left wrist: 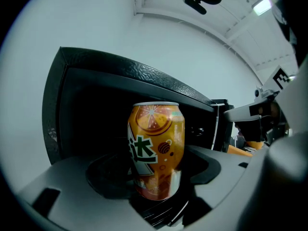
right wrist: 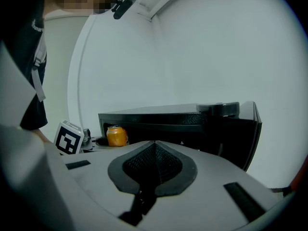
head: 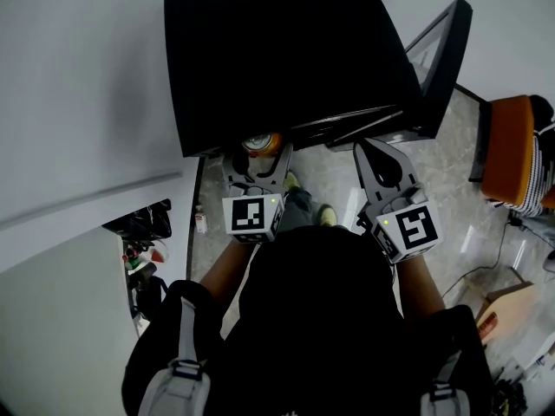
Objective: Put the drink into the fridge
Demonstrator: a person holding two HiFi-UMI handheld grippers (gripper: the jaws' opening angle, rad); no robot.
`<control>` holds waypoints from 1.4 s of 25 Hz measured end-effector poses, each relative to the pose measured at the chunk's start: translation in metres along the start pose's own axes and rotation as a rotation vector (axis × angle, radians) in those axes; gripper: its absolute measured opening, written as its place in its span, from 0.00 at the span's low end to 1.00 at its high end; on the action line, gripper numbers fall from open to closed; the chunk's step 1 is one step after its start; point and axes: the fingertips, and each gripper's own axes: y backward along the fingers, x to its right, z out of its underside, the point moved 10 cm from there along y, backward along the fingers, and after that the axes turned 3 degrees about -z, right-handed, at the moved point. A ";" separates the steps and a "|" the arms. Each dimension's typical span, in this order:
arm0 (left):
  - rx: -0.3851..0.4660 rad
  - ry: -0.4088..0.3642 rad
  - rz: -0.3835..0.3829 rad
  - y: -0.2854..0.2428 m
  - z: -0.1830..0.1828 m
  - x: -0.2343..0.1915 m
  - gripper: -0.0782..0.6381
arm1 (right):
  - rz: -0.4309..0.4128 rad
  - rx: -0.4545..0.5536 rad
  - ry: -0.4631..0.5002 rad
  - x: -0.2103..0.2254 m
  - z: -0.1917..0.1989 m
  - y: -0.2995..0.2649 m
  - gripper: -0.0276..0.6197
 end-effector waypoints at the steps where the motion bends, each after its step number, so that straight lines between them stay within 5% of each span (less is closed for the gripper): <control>1: 0.000 -0.001 0.003 -0.002 -0.001 -0.001 0.57 | 0.005 0.008 0.000 0.000 0.000 0.000 0.06; 35: -0.008 -0.116 -0.059 -0.075 -0.009 -0.014 0.57 | 0.078 0.002 0.000 -0.001 0.000 0.001 0.06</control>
